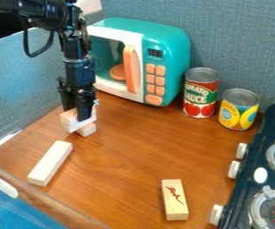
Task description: Place the white rectangular block on top of the arch
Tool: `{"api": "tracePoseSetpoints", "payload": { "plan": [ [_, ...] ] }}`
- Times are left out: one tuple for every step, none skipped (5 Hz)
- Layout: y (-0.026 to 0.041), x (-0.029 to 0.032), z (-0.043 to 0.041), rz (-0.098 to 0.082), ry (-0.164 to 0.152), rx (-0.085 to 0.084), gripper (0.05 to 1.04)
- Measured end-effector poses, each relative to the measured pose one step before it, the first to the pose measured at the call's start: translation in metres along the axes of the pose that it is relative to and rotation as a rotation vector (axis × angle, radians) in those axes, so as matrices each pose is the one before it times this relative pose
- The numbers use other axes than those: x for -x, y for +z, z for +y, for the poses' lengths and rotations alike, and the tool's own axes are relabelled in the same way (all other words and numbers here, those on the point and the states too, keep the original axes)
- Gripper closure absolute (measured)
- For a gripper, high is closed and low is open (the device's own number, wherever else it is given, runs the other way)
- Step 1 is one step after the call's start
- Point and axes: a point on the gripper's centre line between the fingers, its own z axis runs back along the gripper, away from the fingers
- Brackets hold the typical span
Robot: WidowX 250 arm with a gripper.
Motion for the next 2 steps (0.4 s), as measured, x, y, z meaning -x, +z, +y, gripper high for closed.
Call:
{"api": "tracePoseSetpoints", "payload": {
  "plan": [
    [0.00036, 0.00047, 0.00143, -0.0007, 0.0057, -0.0018, 0.527],
    [0.00061, 0.00094, 0.00116, 0.0006, 0.0073, -0.0010, 0.527]
  ]
}}
